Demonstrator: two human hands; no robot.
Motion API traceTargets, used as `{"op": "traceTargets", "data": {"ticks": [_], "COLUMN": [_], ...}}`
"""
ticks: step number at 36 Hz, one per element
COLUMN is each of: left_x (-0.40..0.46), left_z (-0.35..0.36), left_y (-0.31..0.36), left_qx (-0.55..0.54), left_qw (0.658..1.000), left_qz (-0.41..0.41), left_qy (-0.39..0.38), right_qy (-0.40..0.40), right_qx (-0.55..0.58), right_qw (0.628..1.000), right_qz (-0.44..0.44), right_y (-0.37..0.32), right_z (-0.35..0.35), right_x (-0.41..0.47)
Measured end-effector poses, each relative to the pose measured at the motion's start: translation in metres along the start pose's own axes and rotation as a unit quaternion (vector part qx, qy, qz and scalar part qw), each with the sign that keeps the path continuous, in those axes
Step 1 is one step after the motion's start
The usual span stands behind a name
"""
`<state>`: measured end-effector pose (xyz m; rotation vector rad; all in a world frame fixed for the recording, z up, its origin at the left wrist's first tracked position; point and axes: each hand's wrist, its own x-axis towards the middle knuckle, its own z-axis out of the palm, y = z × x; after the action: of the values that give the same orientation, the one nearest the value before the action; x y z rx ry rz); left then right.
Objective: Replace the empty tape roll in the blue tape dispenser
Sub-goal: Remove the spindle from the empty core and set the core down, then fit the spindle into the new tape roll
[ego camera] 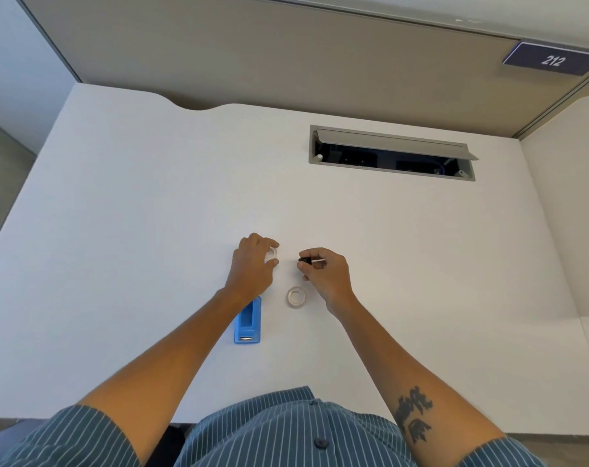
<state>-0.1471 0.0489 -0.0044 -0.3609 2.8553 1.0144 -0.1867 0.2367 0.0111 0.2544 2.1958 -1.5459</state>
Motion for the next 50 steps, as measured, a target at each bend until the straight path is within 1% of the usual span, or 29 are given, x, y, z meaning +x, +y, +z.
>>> {"op": "traceTargets", "data": {"ticks": [4, 8, 11, 13, 18, 25, 28, 32, 40, 45, 50], "left_x": [-0.017, -0.031, -0.039, -0.043, -0.047, -0.049, -0.050, -0.053, -0.061, -0.070, -0.078], "left_z": [0.005, 0.011, 0.014, 0.018, 0.027, 0.035, 0.037, 0.035, 0.024, 0.013, 0.003], "left_y": [0.009, 0.016, 0.018, 0.019, 0.027, 0.034, 0.034, 0.036, 0.039, 0.044, 0.053], "left_qx": [-0.031, -0.024, 0.011, 0.048, 0.107, 0.109, 0.078, 0.021, -0.079, -0.201, -0.333], "left_qw": [0.998, 0.992, 0.983, 0.977, 0.970, 0.977, 0.983, 0.992, 0.992, 0.973, 0.930], "left_qz": [0.031, 0.053, 0.078, 0.094, 0.107, 0.081, 0.065, 0.022, -0.020, -0.086, -0.141], "left_qy": [-0.045, -0.108, -0.165, -0.186, -0.189, -0.165, -0.154, -0.126, -0.092, -0.081, -0.069], "right_qy": [0.009, 0.012, 0.014, 0.018, 0.024, 0.039, 0.042, 0.043, 0.048, 0.036, -0.002], "right_qx": [0.008, 0.014, 0.019, 0.024, 0.032, 0.036, 0.039, 0.040, 0.052, 0.070, 0.090], "right_qw": [1.000, 1.000, 1.000, 1.000, 0.999, 0.999, 0.998, 0.998, 0.997, 0.997, 0.996], "right_qz": [-0.002, -0.003, -0.004, -0.005, -0.004, -0.001, 0.000, 0.000, -0.011, -0.012, -0.023], "right_y": [0.002, 0.004, 0.006, 0.007, 0.009, 0.014, 0.015, 0.016, 0.016, 0.020, 0.022], "right_z": [-0.007, -0.016, -0.022, -0.025, -0.032, -0.043, -0.047, -0.051, -0.057, -0.059, -0.060], "right_x": [-0.006, -0.012, -0.018, -0.022, -0.032, -0.046, -0.050, -0.054, -0.061, -0.068, -0.075]}}
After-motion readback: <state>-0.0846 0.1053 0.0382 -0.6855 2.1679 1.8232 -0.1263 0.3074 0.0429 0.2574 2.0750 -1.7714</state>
